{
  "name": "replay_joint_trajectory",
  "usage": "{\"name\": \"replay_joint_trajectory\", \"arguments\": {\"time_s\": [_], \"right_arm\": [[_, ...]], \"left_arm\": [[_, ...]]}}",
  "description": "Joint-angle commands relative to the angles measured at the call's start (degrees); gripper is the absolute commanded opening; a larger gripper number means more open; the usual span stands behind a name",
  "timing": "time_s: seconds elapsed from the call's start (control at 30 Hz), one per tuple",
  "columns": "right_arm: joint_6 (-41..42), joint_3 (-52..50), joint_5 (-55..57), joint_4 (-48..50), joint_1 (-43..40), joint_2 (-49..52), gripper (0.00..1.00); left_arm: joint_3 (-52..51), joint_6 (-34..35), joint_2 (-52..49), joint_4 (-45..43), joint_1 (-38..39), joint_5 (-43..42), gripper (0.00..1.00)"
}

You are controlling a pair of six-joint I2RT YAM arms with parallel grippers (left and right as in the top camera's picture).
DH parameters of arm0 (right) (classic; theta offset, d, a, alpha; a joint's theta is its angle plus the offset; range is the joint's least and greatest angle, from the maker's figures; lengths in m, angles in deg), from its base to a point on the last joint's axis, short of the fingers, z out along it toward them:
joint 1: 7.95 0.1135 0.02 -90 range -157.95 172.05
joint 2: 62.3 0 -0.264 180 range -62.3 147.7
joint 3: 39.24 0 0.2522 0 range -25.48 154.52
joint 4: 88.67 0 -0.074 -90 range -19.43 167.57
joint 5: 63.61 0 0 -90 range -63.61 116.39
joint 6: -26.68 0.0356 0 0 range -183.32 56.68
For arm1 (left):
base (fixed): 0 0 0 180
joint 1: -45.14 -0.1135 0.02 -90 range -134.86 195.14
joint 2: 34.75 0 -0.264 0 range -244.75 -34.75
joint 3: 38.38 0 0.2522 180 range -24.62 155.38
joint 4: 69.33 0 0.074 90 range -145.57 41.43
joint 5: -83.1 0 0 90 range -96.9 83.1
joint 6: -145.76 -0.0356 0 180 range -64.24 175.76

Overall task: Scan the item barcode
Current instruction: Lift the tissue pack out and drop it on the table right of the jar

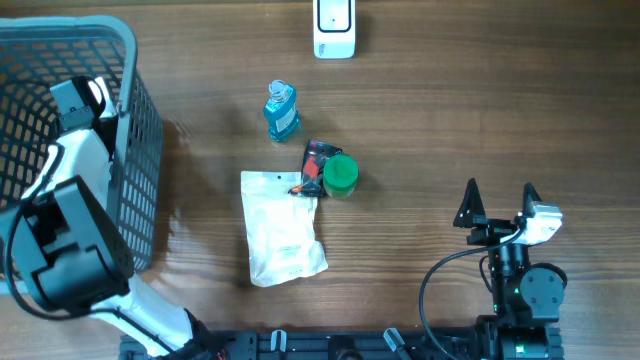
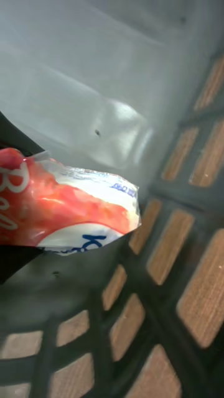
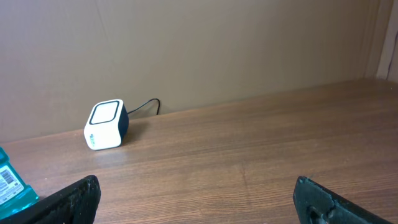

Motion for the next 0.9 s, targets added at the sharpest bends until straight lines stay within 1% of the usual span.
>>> {"name": "replay_joint_trajectory", "arguments": {"time_s": [0.0, 0.1, 0.2, 0.3, 0.33, 0.37, 0.43, 0.6, 0.67, 0.73, 0.83, 0.87], "right_arm": [[-1.0, 0.0, -0.9, 0.3, 0.2, -0.3, 1.00], [-1.0, 0.0, -0.9, 0.3, 0.2, -0.3, 1.00], [-1.0, 0.0, -0.9, 0.3, 0.2, -0.3, 1.00], [-1.0, 0.0, -0.9, 0.3, 0.2, -0.3, 1.00], [-1.0, 0.0, -0.9, 0.3, 0.2, -0.3, 0.99], [-1.0, 0.0, -0.9, 0.3, 0.2, -0.3, 1.00], [-1.0, 0.0, -0.9, 0.3, 0.2, -0.3, 1.00], [-1.0, 0.0, -0.9, 0.3, 0.2, -0.3, 1.00], [-1.0, 0.0, -0.9, 0.3, 0.2, -0.3, 1.00], [-1.0, 0.0, -0.9, 0.3, 0.2, -0.3, 1.00], [-1.3, 0.0, -0.7, 0.4, 0.2, -0.3, 1.00], [-2.8, 0.0, 2.0, 1.6, 0.2, -0.3, 1.00]], "left_arm": [[-0.3, -0.2, 10.4, 2.3, 0.1, 5.0, 0.23], [-0.3, -0.2, 17.4, 5.6, -0.2, 5.9, 0.25], [-0.3, -0.2, 26.9, 11.0, -0.9, 5.9, 0.25], [-0.3, 1.8, 35.0, 15.3, -1.7, 5.8, 0.27], [-0.3, 2.7, 38.0, 16.9, -1.9, 5.4, 0.28], [-0.3, 3.5, 40.8, 18.5, -2.0, 4.2, 0.29], [-0.3, 4.8, 46.5, 21.8, -2.0, -1.0, 0.30], [-0.3, 5.6, 57.6, 29.7, -1.4, -26.2, 0.30], [-0.3, 5.5, 60.2, 32.2, 0.3, -31.7, 0.30], [-0.3, 5.5, 61.7, 33.9, 3.2, -34.7, 0.30], [-0.3, 5.3, 62.1, 34.9, 9.1, -35.1, 0.29], [-0.6, 5.3, 61.9, 34.8, 11.7, -35.1, 0.29]]}}
